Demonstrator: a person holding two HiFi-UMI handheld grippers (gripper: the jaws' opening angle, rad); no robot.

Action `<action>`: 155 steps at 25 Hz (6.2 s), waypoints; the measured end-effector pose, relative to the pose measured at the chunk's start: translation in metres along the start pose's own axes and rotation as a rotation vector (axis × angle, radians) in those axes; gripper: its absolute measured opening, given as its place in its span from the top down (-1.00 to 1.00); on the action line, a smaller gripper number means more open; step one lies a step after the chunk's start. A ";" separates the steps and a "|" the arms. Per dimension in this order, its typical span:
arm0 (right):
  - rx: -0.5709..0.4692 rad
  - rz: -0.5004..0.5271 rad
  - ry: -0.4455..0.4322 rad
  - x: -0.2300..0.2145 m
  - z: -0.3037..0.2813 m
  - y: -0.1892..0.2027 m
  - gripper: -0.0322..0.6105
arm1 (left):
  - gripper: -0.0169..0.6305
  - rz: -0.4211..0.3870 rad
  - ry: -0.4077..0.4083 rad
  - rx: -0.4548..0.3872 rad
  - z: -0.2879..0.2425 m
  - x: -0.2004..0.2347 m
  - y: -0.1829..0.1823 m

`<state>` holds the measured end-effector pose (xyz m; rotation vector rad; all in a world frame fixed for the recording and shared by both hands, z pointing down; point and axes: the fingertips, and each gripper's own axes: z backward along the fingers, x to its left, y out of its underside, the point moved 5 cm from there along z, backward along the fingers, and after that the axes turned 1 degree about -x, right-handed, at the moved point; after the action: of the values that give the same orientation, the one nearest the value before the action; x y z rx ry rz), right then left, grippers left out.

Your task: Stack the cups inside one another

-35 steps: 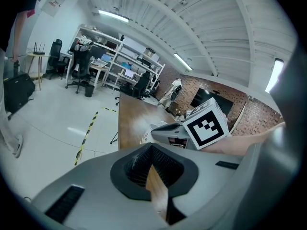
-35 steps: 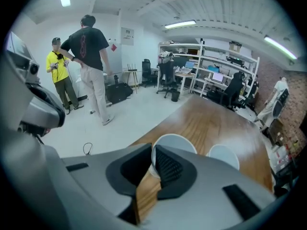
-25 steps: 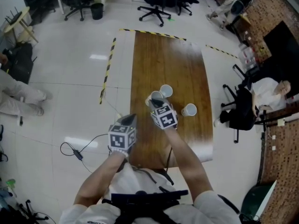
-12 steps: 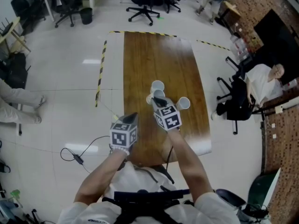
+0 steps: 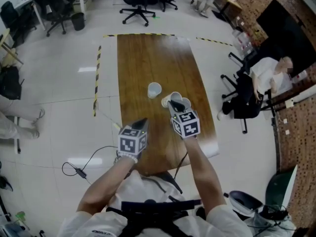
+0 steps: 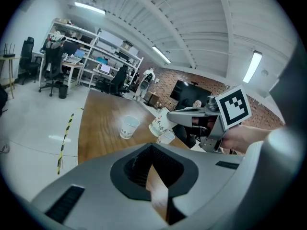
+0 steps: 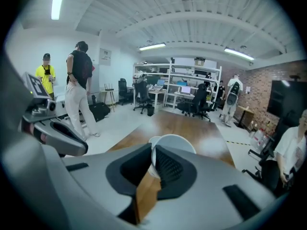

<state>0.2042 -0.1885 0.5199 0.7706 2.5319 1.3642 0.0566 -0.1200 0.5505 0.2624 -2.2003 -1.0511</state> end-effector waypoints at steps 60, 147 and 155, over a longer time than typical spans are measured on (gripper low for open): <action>0.314 0.042 0.097 -0.090 -0.038 0.111 0.71 | 0.95 0.041 -0.023 0.038 -0.043 -0.012 -0.006; 0.236 0.231 -0.108 0.019 -0.160 0.015 0.81 | 0.96 0.031 -0.164 -0.081 0.039 0.042 -0.012; 0.162 0.163 -0.078 0.013 -0.123 0.001 0.81 | 0.96 -0.007 -0.164 -0.058 0.028 0.037 -0.012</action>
<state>0.1477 -0.2715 0.5921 1.0596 2.5906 1.1574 0.0092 -0.1267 0.5467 0.1627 -2.3098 -1.1751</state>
